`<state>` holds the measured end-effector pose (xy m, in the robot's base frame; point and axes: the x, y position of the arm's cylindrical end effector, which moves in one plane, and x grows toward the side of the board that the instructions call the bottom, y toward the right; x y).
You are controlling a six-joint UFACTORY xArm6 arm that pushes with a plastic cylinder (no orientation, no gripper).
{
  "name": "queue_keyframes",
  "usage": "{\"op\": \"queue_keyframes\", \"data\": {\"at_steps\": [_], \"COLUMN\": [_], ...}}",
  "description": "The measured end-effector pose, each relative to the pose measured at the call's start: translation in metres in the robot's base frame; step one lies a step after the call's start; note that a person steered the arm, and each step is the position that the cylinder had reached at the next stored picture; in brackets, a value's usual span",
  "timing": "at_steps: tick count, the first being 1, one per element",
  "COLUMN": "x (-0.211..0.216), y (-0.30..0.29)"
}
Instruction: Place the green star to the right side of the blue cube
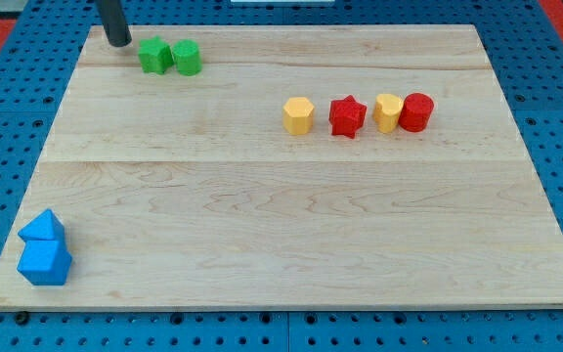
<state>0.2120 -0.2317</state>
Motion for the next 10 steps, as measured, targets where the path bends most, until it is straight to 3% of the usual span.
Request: {"op": "queue_keyframes", "data": {"at_steps": [4, 6, 10], "x": [0.025, -0.012, 0.053], "y": [0.035, 0.063, 0.049]}}
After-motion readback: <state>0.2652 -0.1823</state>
